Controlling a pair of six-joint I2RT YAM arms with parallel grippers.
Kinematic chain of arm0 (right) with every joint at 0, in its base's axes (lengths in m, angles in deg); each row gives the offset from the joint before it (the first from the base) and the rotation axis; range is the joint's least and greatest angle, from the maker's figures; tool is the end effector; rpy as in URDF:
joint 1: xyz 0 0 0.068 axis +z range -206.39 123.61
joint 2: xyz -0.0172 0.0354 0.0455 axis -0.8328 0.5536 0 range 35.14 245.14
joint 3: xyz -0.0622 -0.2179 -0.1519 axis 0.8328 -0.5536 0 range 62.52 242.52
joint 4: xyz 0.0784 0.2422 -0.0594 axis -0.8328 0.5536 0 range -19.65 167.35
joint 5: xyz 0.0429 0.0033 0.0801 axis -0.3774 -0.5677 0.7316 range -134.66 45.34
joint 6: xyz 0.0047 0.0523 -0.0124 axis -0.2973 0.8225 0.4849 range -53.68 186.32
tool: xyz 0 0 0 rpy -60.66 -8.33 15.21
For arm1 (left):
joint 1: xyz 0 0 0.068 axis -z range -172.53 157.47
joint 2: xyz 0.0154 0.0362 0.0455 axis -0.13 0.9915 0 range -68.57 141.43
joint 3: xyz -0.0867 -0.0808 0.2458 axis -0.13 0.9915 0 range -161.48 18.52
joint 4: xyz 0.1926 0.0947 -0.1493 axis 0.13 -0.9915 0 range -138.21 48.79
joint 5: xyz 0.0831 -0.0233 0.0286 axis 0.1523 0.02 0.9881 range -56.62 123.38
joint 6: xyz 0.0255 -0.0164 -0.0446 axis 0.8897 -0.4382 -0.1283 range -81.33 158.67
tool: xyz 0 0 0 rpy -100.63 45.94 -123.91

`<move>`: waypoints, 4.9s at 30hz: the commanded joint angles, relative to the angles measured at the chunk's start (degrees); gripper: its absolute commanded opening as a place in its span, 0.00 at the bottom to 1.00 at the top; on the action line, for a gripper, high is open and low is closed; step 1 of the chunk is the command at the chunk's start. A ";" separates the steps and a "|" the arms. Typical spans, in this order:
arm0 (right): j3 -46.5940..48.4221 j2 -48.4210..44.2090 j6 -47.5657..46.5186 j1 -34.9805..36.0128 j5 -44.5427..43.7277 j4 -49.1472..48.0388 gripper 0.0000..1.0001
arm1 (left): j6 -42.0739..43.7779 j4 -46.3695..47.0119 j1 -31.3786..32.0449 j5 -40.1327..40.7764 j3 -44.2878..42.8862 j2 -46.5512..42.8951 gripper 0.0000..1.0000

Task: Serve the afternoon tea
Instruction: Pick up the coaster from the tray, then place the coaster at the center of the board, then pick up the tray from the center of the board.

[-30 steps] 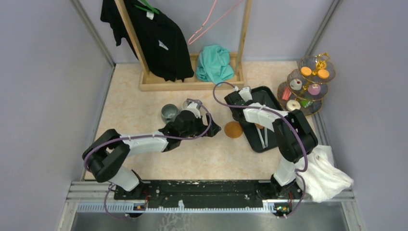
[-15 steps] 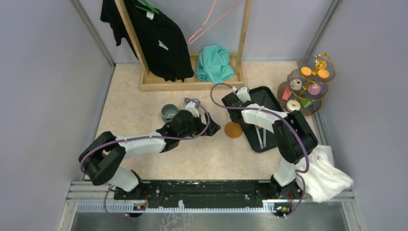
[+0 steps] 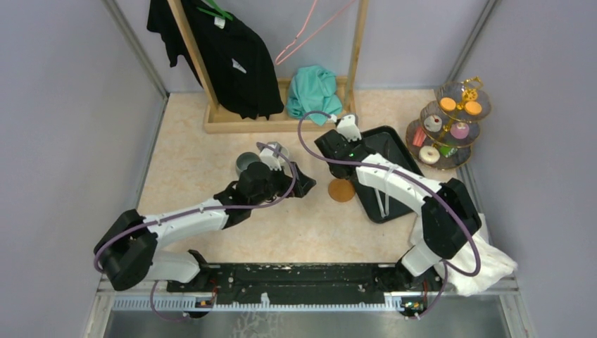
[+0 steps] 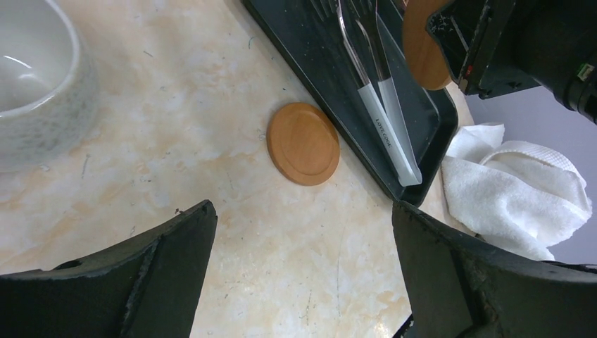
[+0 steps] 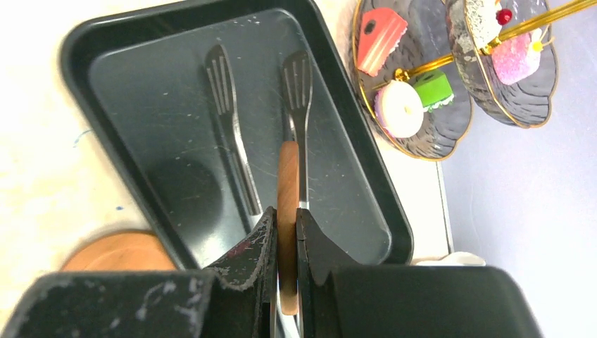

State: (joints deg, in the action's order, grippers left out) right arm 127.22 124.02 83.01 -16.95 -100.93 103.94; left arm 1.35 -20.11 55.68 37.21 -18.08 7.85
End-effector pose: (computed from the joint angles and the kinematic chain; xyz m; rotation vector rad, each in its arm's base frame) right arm 0.2605 0.1759 0.2525 -0.0966 2.1376 -0.7101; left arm 0.1939 -0.2133 0.2241 0.1428 2.0075 -0.9302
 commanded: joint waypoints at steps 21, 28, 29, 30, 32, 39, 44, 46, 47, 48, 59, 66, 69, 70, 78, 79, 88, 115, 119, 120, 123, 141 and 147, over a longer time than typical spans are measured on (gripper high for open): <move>19.74 18.75 -4.47 8.73 5.79 -6.04 0.00 | 0.23 -13.58 -0.14 11.30 7.80 -19.01 0.99; 23.31 24.58 -6.34 8.93 7.58 -7.94 0.00 | 0.14 -13.88 -0.09 11.96 7.50 -18.58 0.99; 23.75 25.31 -6.40 9.01 7.71 -7.90 0.00 | 0.08 -13.88 -0.09 11.97 7.44 -18.45 0.99; 24.08 25.93 -6.43 9.11 7.67 -7.84 0.00 | 0.06 -13.82 -0.07 11.99 7.29 -18.28 0.99; 24.33 27.05 -6.52 9.27 7.58 -7.93 0.00 | -0.05 -13.72 -0.07 12.01 7.20 -17.86 0.99; 24.97 29.45 -5.94 9.33 9.82 -7.68 0.20 | -0.21 -13.65 -0.04 11.72 6.97 -16.88 0.98; 24.86 29.29 -5.28 9.34 12.29 -8.31 0.33 | -0.42 -14.06 0.00 11.80 7.05 -17.01 0.98; 24.84 29.11 -5.22 9.34 13.47 -8.46 0.35 | -0.58 -14.10 0.11 11.74 7.22 -16.92 0.98; 24.73 28.93 -5.04 9.34 13.67 -8.58 0.34 | -0.72 -14.11 0.11 11.72 7.17 -16.91 0.98; 24.56 28.59 -4.89 9.34 13.89 -8.79 0.35 | -0.73 -14.03 0.05 11.66 7.24 -16.92 0.98; 22.75 20.98 -4.35 9.94 16.59 -9.49 0.37 | -0.25 -13.99 1.57 11.97 4.92 -14.23 0.99; 19.76 11.45 -3.60 7.63 14.25 -7.12 0.41 | 2.36 -10.87 9.10 14.93 -2.38 -2.25 0.99; 16.86 7.61 -2.33 4.12 16.33 -6.23 0.40 | 3.63 -9.51 11.17 14.78 -6.80 4.20 0.99; 15.60 5.37 -1.93 2.68 17.26 -6.37 0.40 | 3.83 -8.89 11.47 14.28 -8.18 6.11 0.99; 6.66 -2.79 0.43 -10.18 21.81 -5.85 0.39 | 6.08 -5.78 11.74 9.02 -20.37 20.56 0.99; 5.88 -3.17 0.78 -11.56 22.31 -5.54 0.39 | 6.38 -5.73 11.74 8.54 -22.10 22.23 0.99; 1.14 -4.48 3.51 -18.02 24.00 -4.32 0.37 | 7.97 -5.64 11.27 6.82 -32.64 33.70 0.99; -3.71 -9.66 3.49 -20.57 28.33 -9.73 0.35 | 11.36 -20.23 7.08 8.64 -51.94 50.61 0.77; -3.79 -10.68 3.61 -20.75 28.79 -10.00 0.35 | 11.75 -20.44 6.15 7.72 -51.28 50.58 0.70; -3.87 -11.05 3.61 -20.85 28.91 -10.09 0.35 | 12.06 -20.62 5.85 7.49 -51.36 50.69 0.68; -3.97 -11.52 3.61 -20.98 29.07 -10.29 0.35 | 12.81 -21.09 5.36 6.92 -51.69 50.91 0.63; -5.58 -12.06 3.82 -21.73 30.61 -11.08 0.34 | 16.87 -27.06 3.83 9.94 -52.37 50.42 0.23; -6.59 -13.07 4.14 -21.83 28.90 -10.18 0.34 | 18.71 -25.45 2.34 11.04 -47.48 47.66 0.19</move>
State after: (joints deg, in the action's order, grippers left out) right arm 121.04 113.70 86.11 -37.93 -70.48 94.85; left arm 15.91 -41.11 59.72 45.80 -69.16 57.09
